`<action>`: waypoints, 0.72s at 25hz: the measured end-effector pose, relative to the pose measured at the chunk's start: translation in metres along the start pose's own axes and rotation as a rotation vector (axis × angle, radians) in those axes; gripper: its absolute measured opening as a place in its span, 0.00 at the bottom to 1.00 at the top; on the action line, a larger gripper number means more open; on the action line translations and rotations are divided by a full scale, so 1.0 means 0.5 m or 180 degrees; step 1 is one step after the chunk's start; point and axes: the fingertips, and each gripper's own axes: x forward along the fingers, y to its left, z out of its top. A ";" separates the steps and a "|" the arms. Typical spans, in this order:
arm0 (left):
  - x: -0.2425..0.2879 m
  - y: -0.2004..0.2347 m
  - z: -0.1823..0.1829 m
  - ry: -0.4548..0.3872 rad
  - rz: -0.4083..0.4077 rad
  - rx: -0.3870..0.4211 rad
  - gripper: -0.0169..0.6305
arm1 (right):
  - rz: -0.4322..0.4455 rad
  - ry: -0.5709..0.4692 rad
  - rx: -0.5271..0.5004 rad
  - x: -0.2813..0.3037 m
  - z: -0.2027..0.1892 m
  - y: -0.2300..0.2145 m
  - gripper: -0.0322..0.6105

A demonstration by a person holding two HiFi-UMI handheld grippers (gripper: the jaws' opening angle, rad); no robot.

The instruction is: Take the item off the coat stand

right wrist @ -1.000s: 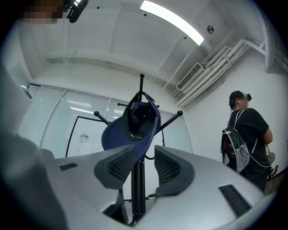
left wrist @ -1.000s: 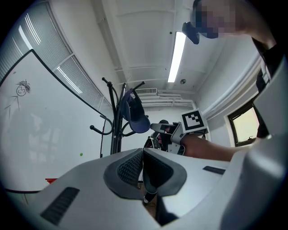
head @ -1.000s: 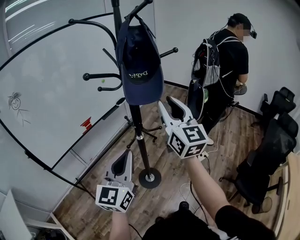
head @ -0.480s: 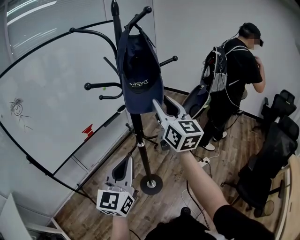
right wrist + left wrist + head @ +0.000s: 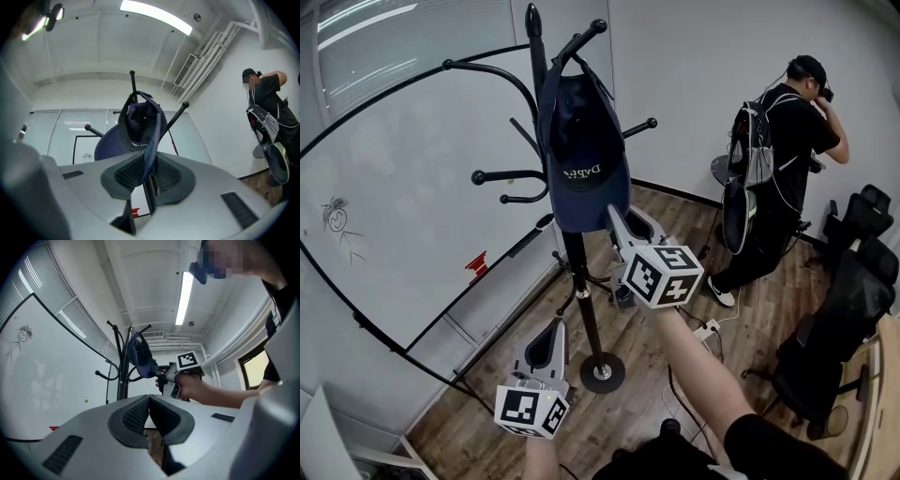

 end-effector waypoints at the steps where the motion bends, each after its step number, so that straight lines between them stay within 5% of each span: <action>1: 0.000 0.000 -0.002 0.0004 0.0003 -0.0006 0.05 | -0.0004 -0.0006 0.0002 -0.001 0.001 0.000 0.18; 18: -0.015 -0.027 -0.001 -0.0018 0.0025 -0.0003 0.05 | 0.0014 -0.0215 0.0352 -0.045 0.054 0.005 0.11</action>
